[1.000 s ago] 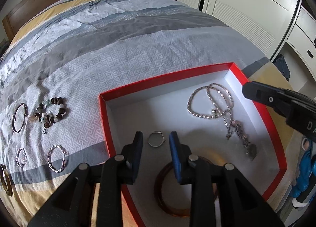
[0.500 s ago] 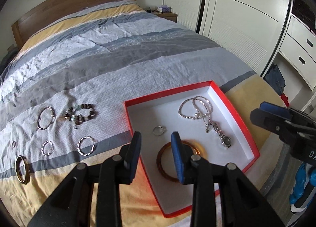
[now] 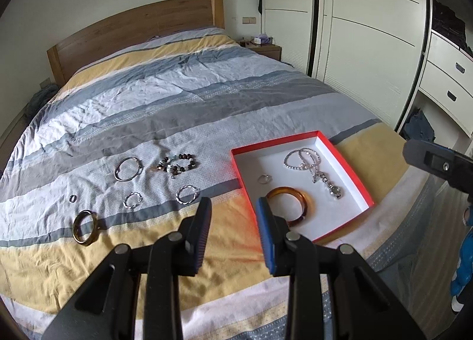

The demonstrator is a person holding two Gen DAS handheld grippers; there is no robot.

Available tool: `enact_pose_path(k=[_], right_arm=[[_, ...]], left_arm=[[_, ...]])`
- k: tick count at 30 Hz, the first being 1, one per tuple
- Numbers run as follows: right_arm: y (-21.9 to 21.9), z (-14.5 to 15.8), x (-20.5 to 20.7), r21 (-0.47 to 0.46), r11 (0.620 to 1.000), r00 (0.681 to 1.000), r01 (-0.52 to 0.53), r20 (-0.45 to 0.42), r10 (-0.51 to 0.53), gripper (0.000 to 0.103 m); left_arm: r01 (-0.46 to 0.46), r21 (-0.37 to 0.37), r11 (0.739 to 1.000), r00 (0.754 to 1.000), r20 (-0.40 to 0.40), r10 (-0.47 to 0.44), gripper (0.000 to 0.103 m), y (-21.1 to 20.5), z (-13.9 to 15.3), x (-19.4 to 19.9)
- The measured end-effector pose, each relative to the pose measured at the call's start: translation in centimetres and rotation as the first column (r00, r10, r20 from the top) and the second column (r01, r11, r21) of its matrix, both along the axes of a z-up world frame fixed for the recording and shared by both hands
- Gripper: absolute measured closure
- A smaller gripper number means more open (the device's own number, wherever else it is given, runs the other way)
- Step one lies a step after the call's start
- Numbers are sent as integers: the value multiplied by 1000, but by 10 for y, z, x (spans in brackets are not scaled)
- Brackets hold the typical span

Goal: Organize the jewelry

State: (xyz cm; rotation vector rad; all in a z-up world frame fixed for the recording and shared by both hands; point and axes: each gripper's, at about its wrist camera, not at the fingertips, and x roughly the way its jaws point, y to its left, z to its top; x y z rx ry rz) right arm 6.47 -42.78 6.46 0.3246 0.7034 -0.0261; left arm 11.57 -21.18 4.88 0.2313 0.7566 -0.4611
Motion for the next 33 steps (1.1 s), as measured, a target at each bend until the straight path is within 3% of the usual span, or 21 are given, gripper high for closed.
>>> enact_pose_path(k=[11, 20, 33], right_arm=[[45, 25, -45, -5, 1000, 999, -30, 45, 30, 25], [77, 41, -71, -25, 998, 996, -55, 73, 56, 23], [126, 42, -88, -39, 988, 984, -151, 89, 154, 22]], left_arm=[[-56, -35, 998, 997, 51, 58, 73, 57, 27, -52], [-130, -35, 991, 990, 45, 131, 73, 110, 31, -83], [-323, -27, 946, 945, 38, 324, 73, 209, 18, -103]])
